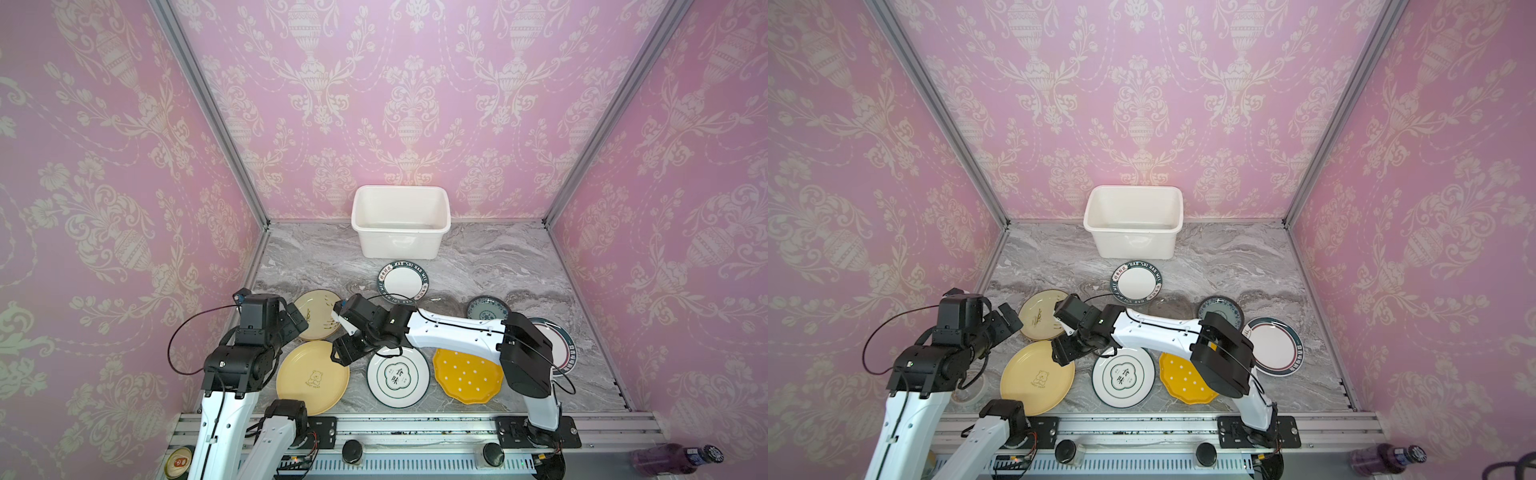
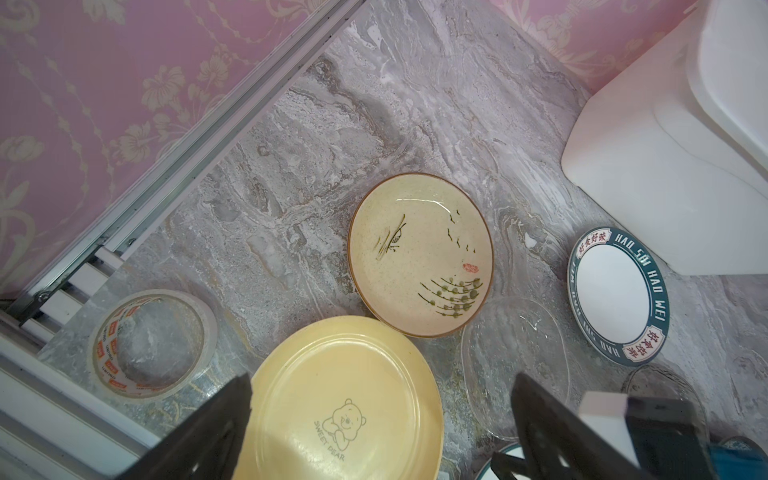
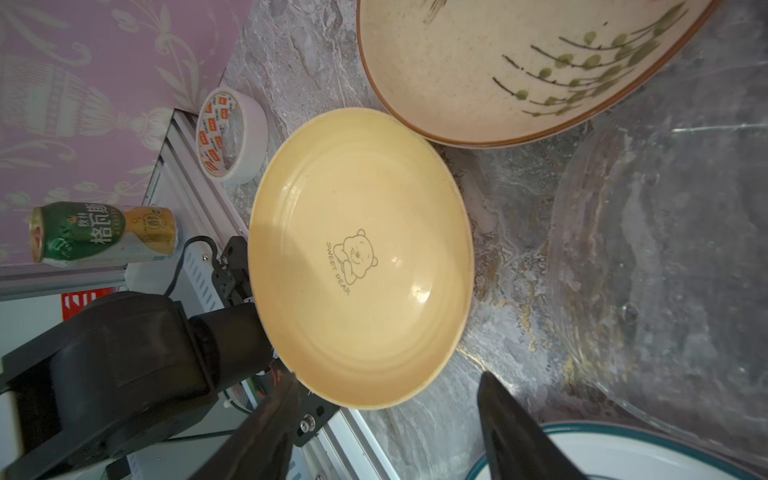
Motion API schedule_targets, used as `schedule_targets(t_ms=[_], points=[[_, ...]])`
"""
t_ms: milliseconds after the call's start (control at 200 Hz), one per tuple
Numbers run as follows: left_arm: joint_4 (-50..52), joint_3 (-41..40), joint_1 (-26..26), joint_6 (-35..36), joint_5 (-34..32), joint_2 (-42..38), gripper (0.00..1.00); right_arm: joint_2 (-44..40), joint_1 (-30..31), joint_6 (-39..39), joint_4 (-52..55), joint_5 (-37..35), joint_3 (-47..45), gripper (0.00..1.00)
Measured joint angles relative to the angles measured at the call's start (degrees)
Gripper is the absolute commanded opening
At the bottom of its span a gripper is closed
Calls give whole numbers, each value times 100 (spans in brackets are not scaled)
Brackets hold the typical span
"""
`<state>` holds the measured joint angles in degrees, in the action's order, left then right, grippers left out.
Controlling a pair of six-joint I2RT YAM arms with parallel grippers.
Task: Place the plates into the plastic bin on the countertop
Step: Pick up the plate from the bottom-left of the table.
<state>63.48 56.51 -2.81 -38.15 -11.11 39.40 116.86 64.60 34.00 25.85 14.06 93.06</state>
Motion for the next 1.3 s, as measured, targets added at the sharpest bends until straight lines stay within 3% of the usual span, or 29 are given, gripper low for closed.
schedule_targets(t_ms=[380,715,1161,1296], points=[[240,-2,-2,-35,-125,-81,99,782,0,-46,522,2,470,61],[195,-4,0,-31,-170,155,99,1189,0,-127,713,81,903,48],[96,-9,-2,-7,-188,157,97,1504,0,-181,820,164,1115,22],[37,-11,-2,2,-188,157,95,1506,-7,-214,844,160,1115,10]])
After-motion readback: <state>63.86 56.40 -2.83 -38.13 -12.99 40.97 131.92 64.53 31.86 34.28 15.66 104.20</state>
